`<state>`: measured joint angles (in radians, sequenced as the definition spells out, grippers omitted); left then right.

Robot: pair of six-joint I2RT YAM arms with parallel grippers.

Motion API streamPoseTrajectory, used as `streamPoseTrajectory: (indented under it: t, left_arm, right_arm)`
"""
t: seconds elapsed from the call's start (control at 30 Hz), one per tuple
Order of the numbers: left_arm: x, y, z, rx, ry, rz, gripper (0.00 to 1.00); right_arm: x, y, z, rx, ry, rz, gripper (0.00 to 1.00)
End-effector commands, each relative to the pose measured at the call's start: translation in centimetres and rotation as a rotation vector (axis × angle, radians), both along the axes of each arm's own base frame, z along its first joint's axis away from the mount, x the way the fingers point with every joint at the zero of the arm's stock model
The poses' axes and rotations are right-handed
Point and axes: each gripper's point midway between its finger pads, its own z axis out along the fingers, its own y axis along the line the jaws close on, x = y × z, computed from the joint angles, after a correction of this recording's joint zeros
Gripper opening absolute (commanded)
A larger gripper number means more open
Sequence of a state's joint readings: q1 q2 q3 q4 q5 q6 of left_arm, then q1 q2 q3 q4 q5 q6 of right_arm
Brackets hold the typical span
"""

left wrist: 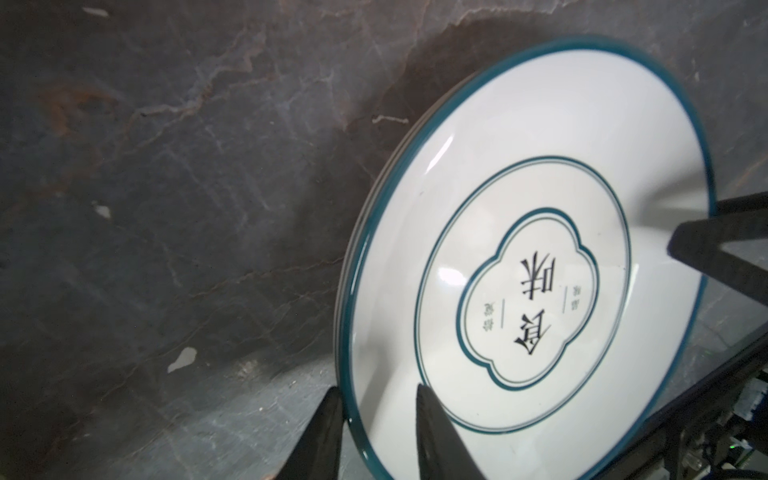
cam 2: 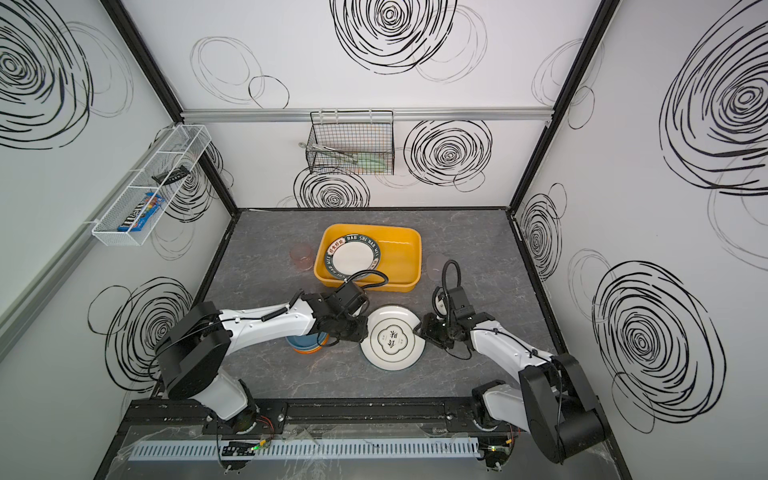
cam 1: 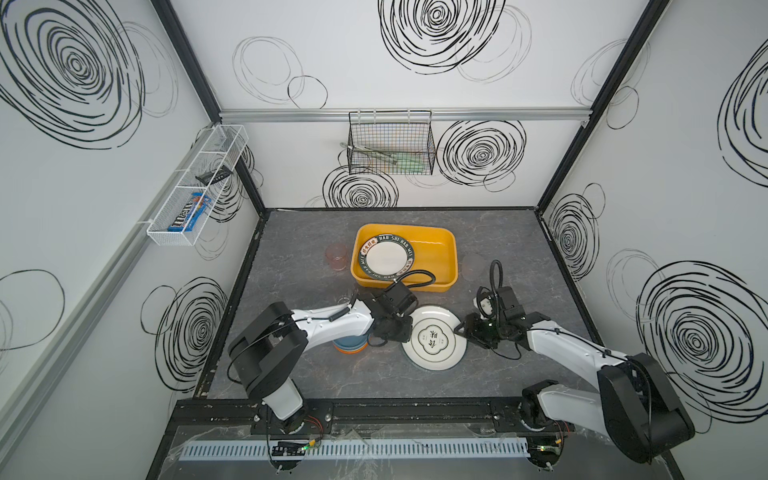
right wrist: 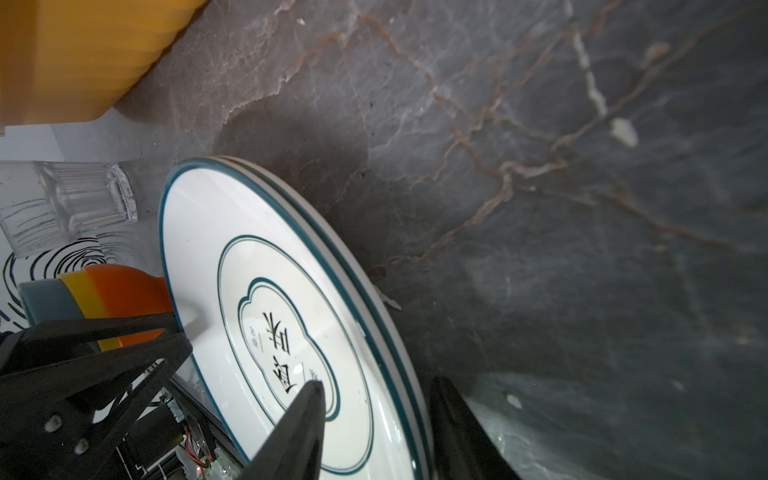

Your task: Place the mixed dishes into the plastic bin

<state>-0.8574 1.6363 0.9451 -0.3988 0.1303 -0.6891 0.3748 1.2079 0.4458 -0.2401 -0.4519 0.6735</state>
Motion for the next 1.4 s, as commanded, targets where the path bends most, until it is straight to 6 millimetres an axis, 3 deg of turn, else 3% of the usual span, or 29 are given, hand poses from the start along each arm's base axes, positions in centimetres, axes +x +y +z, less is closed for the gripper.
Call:
streamPoseTrajectory:
  t: [0.0, 0.4, 0.7, 0.87, 1.13, 1.37]
  left_arm:
    - [0.6, -1.8, 1.4, -0.048, -0.032, -0.031, 0.32]
    - [0.5, -2.1, 1.3, -0.045, -0.027, -0.048, 0.28]
    - [0.1, -2.1, -0.3, -0.034, 0.010, -0.062, 0.29]
    - [0.3, -2.2, 0.2, -0.040, -0.003, -0.060, 0.29]
    - [1.1, -1.1, 2.6, -0.052, -0.076, -0.013, 0.41]
    - [1.3, 0.5, 2.3, -0.026, -0.081, 0.022, 0.49]
  right_arm:
    - [0.0, 0.5, 0.1, 0.030, 0.003, 0.006, 0.46]
    - [0.1, 0.9, 0.2, 0.048, 0.005, 0.013, 0.46]
    - [0.0, 0.8, 0.0, 0.039, 0.008, 0.005, 0.46]
    - [0.0, 0.6, 0.1, 0.033, 0.001, -0.003, 0.46]
    - [0.1, 0.8, 0.4, 0.044, -0.008, 0.003, 0.46]
    - [0.2, 1.0, 0.4, 0.051, -0.007, 0.004, 0.46]
